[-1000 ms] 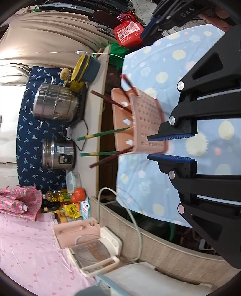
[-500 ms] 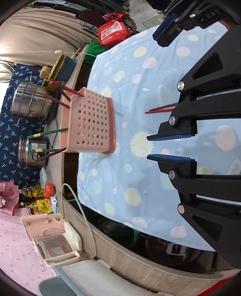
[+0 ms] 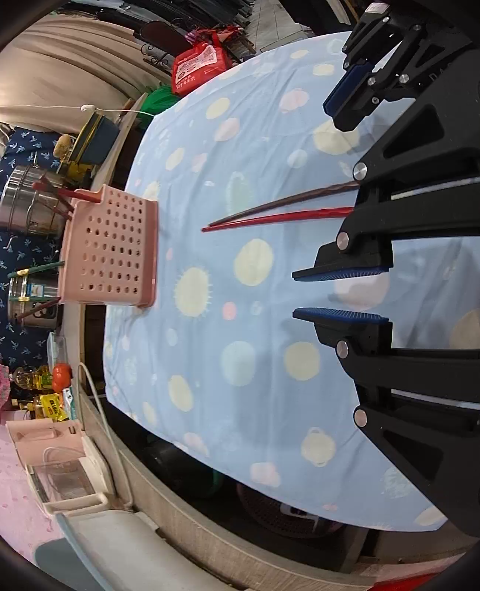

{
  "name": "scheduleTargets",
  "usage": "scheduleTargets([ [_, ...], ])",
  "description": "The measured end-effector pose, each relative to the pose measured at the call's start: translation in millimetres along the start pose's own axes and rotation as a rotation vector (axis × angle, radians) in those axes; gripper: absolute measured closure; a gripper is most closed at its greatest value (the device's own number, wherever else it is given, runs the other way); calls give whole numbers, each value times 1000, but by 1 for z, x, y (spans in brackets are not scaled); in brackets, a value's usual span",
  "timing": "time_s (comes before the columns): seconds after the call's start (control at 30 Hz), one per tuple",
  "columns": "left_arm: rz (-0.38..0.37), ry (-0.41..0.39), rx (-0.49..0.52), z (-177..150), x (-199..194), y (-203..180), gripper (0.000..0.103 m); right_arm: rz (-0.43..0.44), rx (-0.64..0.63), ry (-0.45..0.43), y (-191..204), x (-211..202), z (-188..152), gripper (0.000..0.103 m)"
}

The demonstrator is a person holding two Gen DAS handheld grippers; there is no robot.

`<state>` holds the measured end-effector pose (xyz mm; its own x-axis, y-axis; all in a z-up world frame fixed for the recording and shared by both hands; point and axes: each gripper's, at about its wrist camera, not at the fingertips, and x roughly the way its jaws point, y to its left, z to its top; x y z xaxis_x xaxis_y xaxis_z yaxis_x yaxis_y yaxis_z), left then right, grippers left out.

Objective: Organize utensils
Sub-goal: 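Move both tools back toward the last two chopsticks on the cloth, then close the right tool on the dark-brown chopstick while the left tool grasps the red chopstick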

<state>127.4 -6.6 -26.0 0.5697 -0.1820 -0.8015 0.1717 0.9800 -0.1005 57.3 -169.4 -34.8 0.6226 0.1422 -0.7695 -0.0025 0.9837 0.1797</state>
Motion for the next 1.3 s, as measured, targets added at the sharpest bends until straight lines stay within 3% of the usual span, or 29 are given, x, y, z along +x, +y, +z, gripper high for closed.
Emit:
scheduleTargets([
  [0.27,-4,55,-5,-36,6,2,88,18,-3,61,5,6,-27,85],
  [0.33,4,63,-8,-43,8,4,80,23,-6,74,7,8,-32,85],
  [0.43,6,69,-15,-51,9,6,77,33,-7,90,10,11,-38,84],
  [0.57,13,67,-8,-57,8,4,66,41,-12,92,14,12,-40,73],
  [0.73,15,67,5,-63,8,0,56,39,-13,95,16,17,-42,73],
  [1.0,18,80,27,-71,11,-6,54,32,-42,97,22,23,-45,73],
  [1.3,3,74,54,-73,10,-17,46,20,-13,93,10,24,-45,95],
])
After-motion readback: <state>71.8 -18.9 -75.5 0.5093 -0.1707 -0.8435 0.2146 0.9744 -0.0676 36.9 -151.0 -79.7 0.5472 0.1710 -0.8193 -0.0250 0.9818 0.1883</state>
